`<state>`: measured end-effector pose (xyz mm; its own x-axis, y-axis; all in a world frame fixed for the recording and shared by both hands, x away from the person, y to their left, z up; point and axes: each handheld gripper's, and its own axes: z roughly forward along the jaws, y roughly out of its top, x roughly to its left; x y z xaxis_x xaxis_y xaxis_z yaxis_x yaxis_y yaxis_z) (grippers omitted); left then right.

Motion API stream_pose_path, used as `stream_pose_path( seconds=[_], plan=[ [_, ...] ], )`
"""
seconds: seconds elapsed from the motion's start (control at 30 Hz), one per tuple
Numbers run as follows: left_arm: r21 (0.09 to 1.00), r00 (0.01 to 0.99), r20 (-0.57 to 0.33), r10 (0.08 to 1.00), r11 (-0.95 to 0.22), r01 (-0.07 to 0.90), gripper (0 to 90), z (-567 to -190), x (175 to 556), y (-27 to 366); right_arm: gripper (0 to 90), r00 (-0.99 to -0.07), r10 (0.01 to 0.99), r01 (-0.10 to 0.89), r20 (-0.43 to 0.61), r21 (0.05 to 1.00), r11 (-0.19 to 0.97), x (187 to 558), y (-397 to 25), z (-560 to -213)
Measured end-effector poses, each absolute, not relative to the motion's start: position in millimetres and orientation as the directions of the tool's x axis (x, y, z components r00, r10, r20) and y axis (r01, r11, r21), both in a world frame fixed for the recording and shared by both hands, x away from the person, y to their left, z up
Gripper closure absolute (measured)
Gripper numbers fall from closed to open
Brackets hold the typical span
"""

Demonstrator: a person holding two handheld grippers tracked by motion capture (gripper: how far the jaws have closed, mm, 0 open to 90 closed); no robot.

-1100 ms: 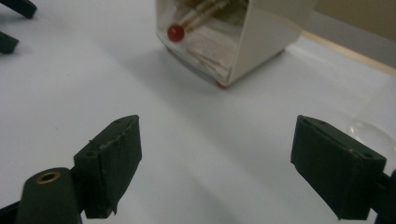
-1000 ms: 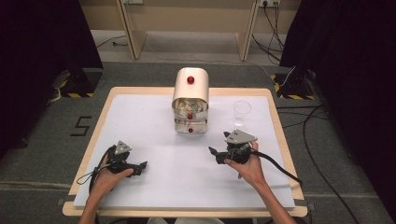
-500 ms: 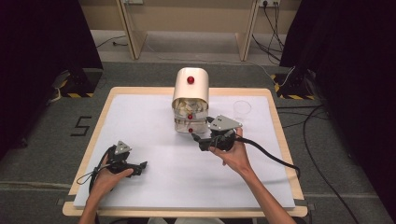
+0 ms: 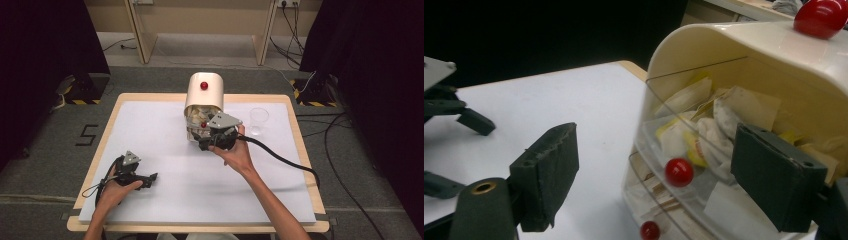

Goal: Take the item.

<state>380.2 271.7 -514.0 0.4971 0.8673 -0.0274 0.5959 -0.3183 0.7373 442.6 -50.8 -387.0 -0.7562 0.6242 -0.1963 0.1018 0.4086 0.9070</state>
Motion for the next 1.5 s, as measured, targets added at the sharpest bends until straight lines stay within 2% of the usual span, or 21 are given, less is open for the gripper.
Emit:
stream_pose_path(
  seconds=[0.7, 1.07, 1.5],
  plan=[
    [0.737, 0.497, -0.030, 0.867, -0.317, 0.597, 0.0, -514.0, 380.4, 271.8, 20.2, -0.755, 0.624, 0.131, -0.201, 0.886, 0.445, 466.9, -43.2, -394.0],
    [0.737, 0.498, -0.028, 0.867, -0.319, 0.597, 0.0, -514.0, 380.3, 271.7, 24.4, -0.780, 0.602, 0.156, -0.172, 0.877, 0.453, 461.1, -46.1, -389.6],
    [0.737, 0.497, -0.027, 0.867, -0.319, 0.596, 0.0, -514.0, 380.2, 271.6, 28.3, -0.801, 0.564, 0.144, -0.200, 0.851, 0.506, 436.6, -48.0, -389.1]
  ],
)
